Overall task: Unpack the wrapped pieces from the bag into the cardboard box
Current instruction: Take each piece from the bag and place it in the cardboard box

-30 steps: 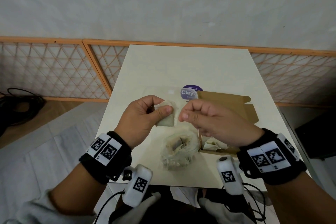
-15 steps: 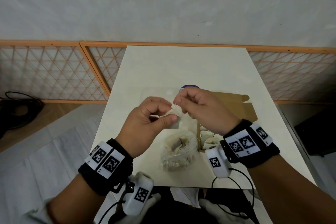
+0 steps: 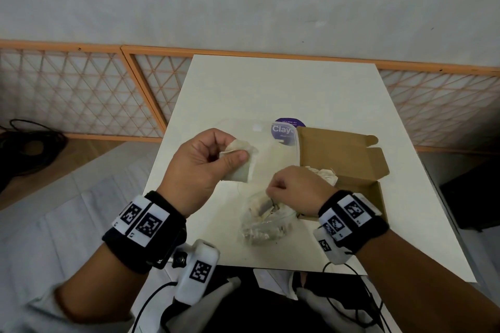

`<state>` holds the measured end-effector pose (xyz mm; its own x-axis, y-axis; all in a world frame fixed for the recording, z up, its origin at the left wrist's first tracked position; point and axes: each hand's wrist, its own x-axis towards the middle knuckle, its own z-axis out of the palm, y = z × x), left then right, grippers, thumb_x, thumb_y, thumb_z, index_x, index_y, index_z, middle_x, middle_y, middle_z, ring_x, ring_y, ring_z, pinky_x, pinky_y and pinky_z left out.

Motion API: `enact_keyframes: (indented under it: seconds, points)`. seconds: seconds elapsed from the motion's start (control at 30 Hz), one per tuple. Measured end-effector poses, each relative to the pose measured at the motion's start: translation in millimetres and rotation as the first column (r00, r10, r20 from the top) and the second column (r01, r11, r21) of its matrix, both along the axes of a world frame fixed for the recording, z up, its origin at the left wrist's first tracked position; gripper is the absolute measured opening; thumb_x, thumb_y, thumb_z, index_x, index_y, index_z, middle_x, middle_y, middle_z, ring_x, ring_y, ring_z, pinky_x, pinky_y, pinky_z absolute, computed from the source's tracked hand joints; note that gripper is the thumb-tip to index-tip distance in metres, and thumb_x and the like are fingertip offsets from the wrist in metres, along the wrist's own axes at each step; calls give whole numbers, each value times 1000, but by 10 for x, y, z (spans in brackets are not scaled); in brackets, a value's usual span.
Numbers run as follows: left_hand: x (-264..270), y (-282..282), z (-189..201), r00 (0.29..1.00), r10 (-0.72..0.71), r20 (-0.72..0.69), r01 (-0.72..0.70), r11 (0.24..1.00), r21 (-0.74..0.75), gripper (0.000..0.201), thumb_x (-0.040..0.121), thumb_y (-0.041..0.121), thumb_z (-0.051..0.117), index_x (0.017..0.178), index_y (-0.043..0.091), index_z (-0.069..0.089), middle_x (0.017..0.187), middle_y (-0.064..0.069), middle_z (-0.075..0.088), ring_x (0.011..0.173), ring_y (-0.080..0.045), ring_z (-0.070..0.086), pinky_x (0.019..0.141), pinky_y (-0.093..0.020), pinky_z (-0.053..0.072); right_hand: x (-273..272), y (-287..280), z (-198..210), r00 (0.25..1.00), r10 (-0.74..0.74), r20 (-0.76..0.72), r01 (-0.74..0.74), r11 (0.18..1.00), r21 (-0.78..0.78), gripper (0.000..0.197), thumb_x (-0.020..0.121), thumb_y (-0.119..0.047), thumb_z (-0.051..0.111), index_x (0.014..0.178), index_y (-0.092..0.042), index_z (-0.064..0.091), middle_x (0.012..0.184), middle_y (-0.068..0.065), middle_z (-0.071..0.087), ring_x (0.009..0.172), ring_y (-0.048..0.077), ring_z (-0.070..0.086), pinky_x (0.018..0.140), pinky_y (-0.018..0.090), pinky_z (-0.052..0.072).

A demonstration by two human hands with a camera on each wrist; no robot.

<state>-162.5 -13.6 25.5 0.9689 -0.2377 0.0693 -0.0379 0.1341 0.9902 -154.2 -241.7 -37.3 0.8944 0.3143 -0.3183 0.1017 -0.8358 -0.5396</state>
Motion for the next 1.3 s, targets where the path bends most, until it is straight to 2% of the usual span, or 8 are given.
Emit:
enact_keyframes:
  seconds: [0.1,0.23,0.43,0.63,0.8,0.97,1.2,1.3]
  points:
    - [14,76,-54,999,3,-37,-4,1000,-6,19,81,9,78,95,12,65,86,-2,75,76,-17,70,62,-25,57,-35,125,-212,996,65,54,-58,992,-115,22,100,-29,57,116,-28,72,102,-9,62,92,17,66,78,32,50]
    - [4,129,-88,999,-7,-44,8,999,35,19,84,11,80,101,18,73,96,-7,77,85,-21,72,69,-29,59,-5,282,-427,980,178,86,-161,971,-176,40,100,-23,59,137,-37,62,120,-1,48,95,21,61,78,29,43]
    - [1,138,-62,999,16,-33,-14,998,57,8,82,17,76,90,18,74,88,-5,76,78,-17,69,65,-24,55,-3,362,-577,974,204,101,-180,961,-208,26,99,-26,59,123,-29,67,123,0,49,107,21,55,80,30,41]
    - [17,153,-90,999,24,-24,-22,997,71,10,86,9,79,90,17,73,86,-2,75,77,-16,67,65,-23,54,19,263,-488,978,178,107,-148,959,-240,12,98,-28,60,99,-19,68,103,-1,65,92,22,61,79,38,52]
    - [19,152,-73,999,30,-29,-27,996,79,8,88,9,77,89,16,72,84,-4,74,73,-16,66,62,-22,53,-73,28,-215,983,-129,132,115,987,110,6,99,-31,65,95,-27,67,95,-10,71,81,4,62,72,26,50]
    - [-4,87,-44,997,42,-58,-38,996,77,13,83,17,82,87,13,70,79,-2,72,68,-14,63,58,-21,50,-234,-122,286,924,-382,-30,330,754,568,7,98,-24,71,94,-19,66,77,-1,69,67,7,58,66,25,52]
    - [-124,-188,34,992,-82,-92,93,989,115,16,80,20,86,84,13,71,85,-5,71,76,-17,63,69,-27,53,-453,-244,666,895,-425,-134,353,492,796,5,100,-18,68,95,-16,66,74,6,63,64,16,55,61,22,49]
    - [-159,-317,114,992,-108,-59,116,982,150,15,77,22,87,80,18,73,112,2,74,94,-12,70,84,-28,57,-518,-239,739,890,-436,-137,343,440,830,8,100,-17,67,93,-14,67,73,8,62,63,15,55,59,18,47]
